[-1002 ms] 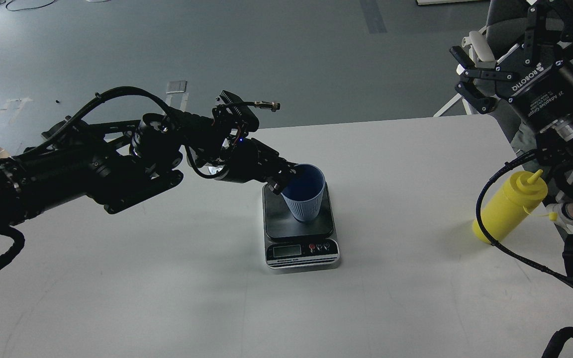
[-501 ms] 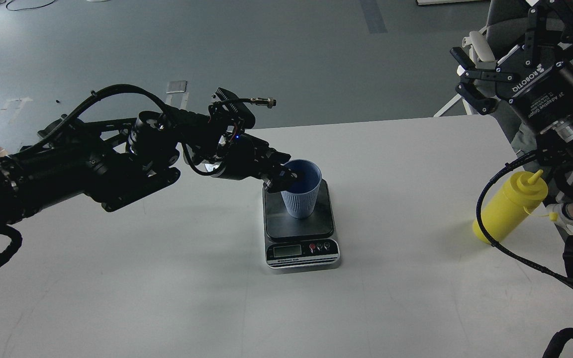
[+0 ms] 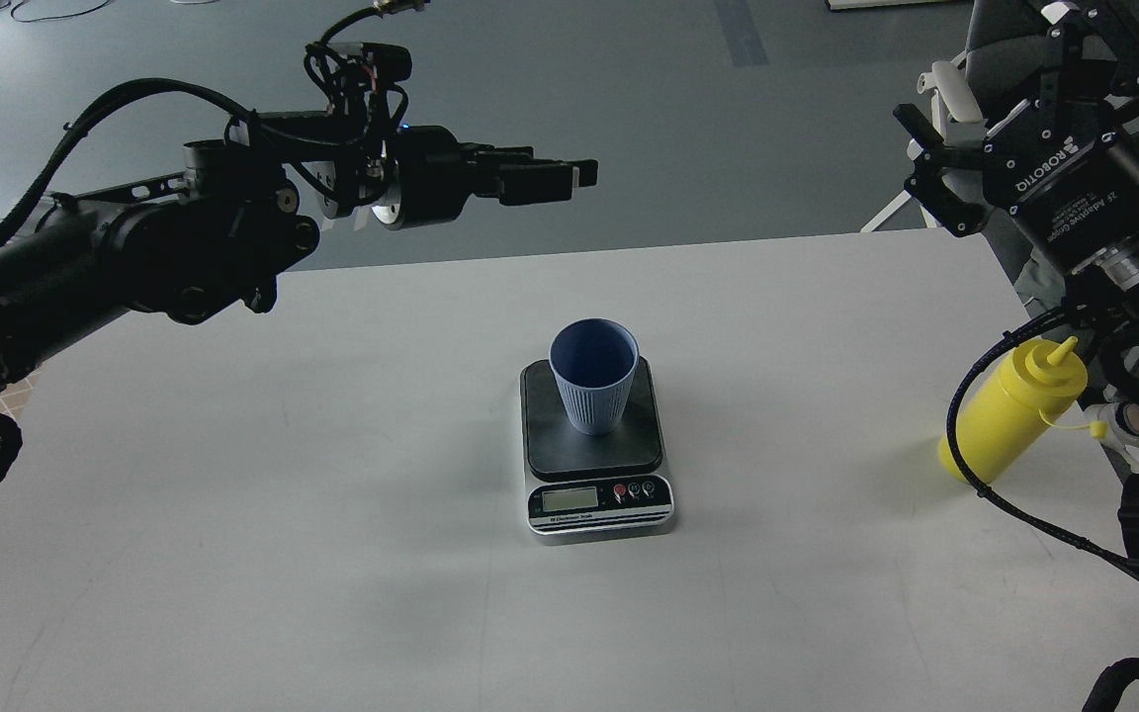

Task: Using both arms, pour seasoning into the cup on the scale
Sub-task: 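Withdraw the left gripper up and away from the cup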

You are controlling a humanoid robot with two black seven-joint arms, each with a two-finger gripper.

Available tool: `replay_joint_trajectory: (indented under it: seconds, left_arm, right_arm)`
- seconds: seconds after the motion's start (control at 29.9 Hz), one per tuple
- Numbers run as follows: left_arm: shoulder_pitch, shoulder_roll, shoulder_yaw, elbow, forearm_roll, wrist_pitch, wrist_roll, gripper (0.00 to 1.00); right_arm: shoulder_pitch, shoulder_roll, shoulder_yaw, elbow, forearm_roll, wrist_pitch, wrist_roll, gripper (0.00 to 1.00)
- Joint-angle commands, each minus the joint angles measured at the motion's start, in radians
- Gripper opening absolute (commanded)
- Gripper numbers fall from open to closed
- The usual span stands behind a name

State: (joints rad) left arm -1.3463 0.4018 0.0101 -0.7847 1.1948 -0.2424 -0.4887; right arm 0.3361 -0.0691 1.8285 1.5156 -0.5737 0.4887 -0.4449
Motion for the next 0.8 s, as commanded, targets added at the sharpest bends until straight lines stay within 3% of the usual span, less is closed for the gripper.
replay_joint_trajectory:
  seconds: [0.0,0.13,0.23,0.33,0.6,0.77]
  left_arm:
    - [0.009,0.063,-0.106,0.035,-0.208,0.002,0.0,0.98]
    - [0.073,0.072,-0.222,0.111,-0.43,0.014,0.0,0.98]
    - [0.127,0.075,-0.402,0.171,-0.708,0.0,0.0,0.98]
    - [0.174,0.078,-0.478,0.165,-0.809,-0.003,0.0,0.98]
    - [0.257,0.1,-0.559,0.136,-0.83,-0.097,0.0,0.98]
    - [0.288,0.109,-0.544,0.082,-0.828,-0.121,0.0,0.98]
  right_arm:
    - [0.0,0.0,0.0,0.0,0.0,0.0,0.0,0.99]
    - [0.0,0.002,-0.001,0.0,0.0,0.0,-0.002,0.99]
    - [0.003,0.002,-0.003,0.002,0.0,0.0,-0.002,0.99]
    - [0.007,0.002,-0.005,0.003,0.0,0.0,-0.002,0.99]
    - [0.055,0.069,0.02,0.078,0.057,0.0,-0.002,0.99]
    - [0.092,0.069,0.084,0.179,0.252,-0.028,-0.005,0.99]
